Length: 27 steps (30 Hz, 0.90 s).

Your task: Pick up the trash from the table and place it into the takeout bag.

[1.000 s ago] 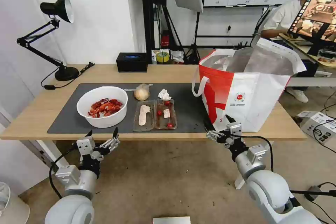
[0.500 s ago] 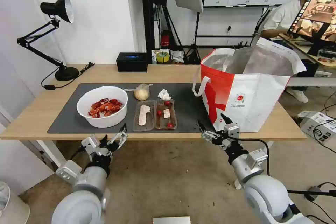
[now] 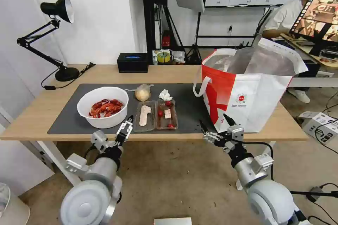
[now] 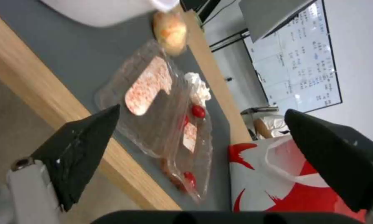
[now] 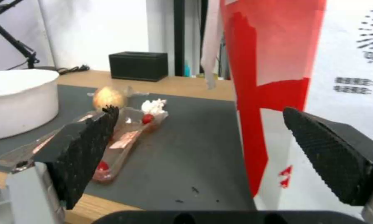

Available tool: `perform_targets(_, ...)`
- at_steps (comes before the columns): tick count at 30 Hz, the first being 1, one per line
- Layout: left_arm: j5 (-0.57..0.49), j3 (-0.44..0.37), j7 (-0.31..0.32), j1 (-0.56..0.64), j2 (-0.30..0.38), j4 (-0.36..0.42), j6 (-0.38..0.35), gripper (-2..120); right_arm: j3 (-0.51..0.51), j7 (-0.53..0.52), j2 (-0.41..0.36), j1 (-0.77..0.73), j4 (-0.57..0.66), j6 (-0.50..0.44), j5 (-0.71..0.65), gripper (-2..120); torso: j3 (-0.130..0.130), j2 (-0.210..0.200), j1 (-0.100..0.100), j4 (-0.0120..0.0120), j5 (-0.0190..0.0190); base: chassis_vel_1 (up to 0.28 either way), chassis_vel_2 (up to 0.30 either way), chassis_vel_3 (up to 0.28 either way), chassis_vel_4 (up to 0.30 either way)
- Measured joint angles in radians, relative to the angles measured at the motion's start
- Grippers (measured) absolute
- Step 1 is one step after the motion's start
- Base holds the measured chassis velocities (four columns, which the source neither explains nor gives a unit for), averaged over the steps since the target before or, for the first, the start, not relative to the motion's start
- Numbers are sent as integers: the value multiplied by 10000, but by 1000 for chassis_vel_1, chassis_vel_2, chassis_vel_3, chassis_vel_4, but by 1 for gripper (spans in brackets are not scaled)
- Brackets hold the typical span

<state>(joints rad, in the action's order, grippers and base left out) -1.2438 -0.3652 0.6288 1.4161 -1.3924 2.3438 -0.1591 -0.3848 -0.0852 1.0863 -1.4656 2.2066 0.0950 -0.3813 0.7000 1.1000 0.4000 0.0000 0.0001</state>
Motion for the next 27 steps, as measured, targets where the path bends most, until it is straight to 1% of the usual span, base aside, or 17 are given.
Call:
perform_targets(3, 221, 464, -24, -264, -75, -355, 230, 100, -239, -7, 38, -177, 86, -44, 12, 100, 0, 0, 0, 0, 0, 0, 0, 0, 0)
perform_targets(5, 248, 532, -30, -307, -86, -409, 260, 100, -284, -10, 39, -205, 98, -53, 16, 100, 0, 0, 0, -1, -1, 0, 0, 0, 0)
perform_targets(7, 412, 843, -41, -527, -103, -639, 398, 100, -598, -27, 40, -399, 181, -136, 24, 100, -1, 0, 0, 0, 0, 0, 0, 0, 0)
perform_targets(15, 544, 1248, -58, -767, 68, -1047, 521, 100, -1047, -31, 122, -759, 220, -285, 15, 100, 0, 0, 0, 0, -1, 0, 0, 0, 0)
perform_targets(20, 555, 1445, -92, -847, 96, -1191, 532, 100, -1047, -31, 193, -735, 96, -315, 30, 100, 0, 0, 0, 0, -1, 0, 0, 0, 0)
perform_targets(27, 599, 1599, -122, -1043, 90, -1622, 603, 100, -989, -31, 314, -719, -53, -368, 99, 100, 0, 0, 0, 1, -1, 0, 0, 0, 0)
